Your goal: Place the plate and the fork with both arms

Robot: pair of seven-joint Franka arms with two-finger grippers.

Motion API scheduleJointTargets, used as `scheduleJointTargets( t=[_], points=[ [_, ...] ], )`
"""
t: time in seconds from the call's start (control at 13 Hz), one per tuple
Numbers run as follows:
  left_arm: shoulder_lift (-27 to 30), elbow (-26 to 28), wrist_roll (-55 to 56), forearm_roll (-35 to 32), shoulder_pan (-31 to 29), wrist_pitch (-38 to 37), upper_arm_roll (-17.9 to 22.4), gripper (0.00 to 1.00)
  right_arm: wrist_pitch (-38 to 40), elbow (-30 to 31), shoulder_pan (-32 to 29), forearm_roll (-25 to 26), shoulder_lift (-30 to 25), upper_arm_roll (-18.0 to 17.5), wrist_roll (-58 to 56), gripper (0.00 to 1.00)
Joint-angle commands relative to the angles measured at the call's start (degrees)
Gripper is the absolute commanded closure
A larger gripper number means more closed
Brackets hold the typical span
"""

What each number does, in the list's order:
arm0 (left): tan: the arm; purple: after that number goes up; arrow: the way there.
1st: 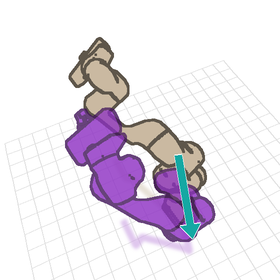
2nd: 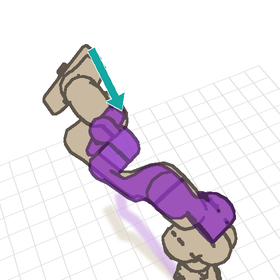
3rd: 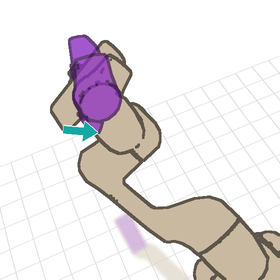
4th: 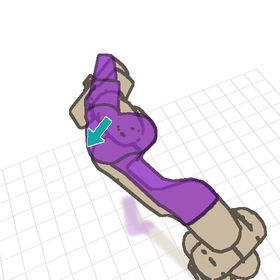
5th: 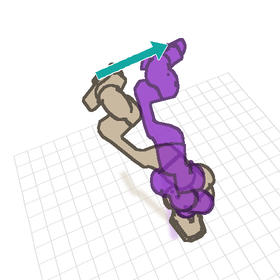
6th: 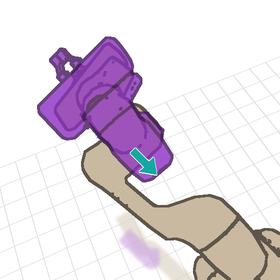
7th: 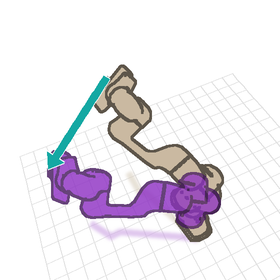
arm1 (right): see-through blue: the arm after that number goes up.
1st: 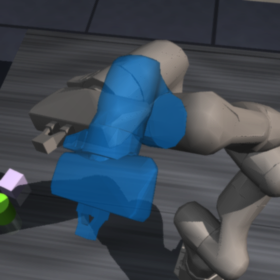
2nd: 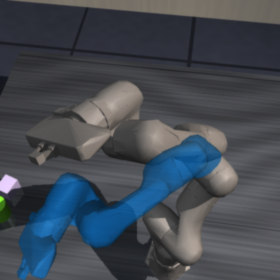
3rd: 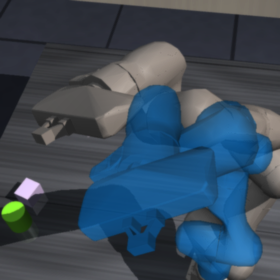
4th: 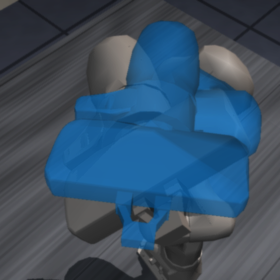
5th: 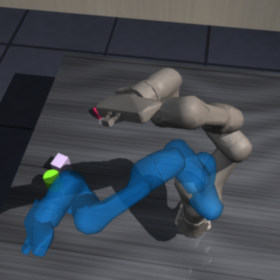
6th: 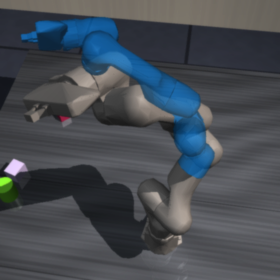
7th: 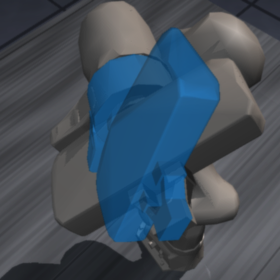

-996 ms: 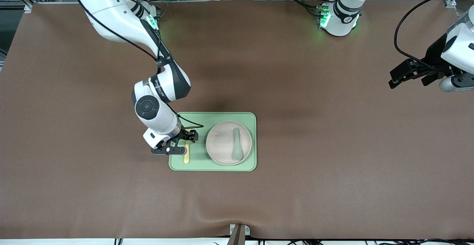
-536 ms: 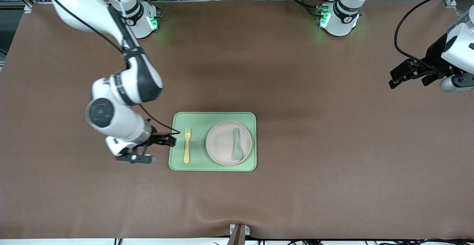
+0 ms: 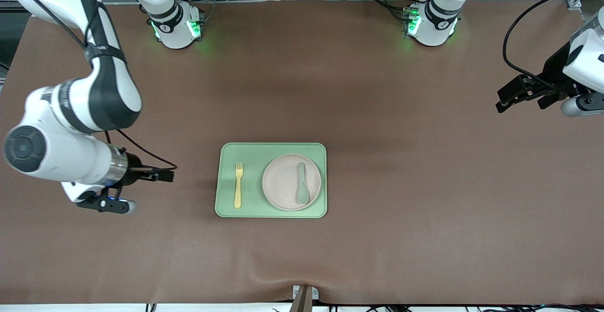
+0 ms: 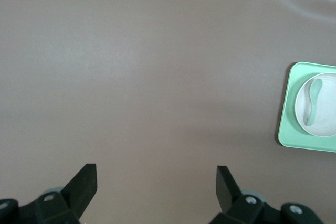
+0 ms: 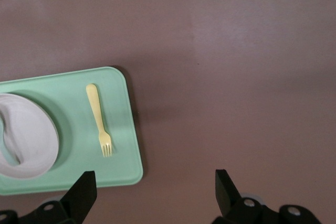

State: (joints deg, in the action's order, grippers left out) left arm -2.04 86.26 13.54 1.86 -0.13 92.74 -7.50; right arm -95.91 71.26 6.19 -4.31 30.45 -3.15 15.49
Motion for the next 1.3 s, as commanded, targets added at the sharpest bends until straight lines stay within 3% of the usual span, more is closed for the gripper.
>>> scheduleJointTargets(
  t=[0.0, 0.61, 0.84, 1.07, 1.23],
  points=[
    [1.42, 0.75, -0.88, 0.42, -0.49, -0.10, -0.15, 0.00, 6.77, -4.10, -4.67, 0.01, -1.44, -3.34, -5.79, 0.00],
    [2.21, 1.01, -3.07, -0.46, -0.49, -2.30, -0.06, 0.00, 16.80, -1.66, -8.38, 5.10, -15.40, -3.53, -5.73, 0.00],
    [2.13, 1.10, -4.91, -0.46, -0.58, -2.38, 0.03, 0.00, 15.32, 5.01, -8.56, 4.93, -21.64, -3.26, -5.64, 0.00],
    [1.95, 0.93, -6.41, -0.46, -1.63, -2.56, 0.03, 0.00, 9.19, 17.29, -10.49, 5.02, -29.38, -3.00, -7.65, 0.00],
    [1.95, 1.01, -7.47, -0.46, -1.72, -2.99, 0.03, 0.00, 7.93, 20.76, -10.32, 5.10, -32.29, -2.82, -9.16, 0.00]
  ],
)
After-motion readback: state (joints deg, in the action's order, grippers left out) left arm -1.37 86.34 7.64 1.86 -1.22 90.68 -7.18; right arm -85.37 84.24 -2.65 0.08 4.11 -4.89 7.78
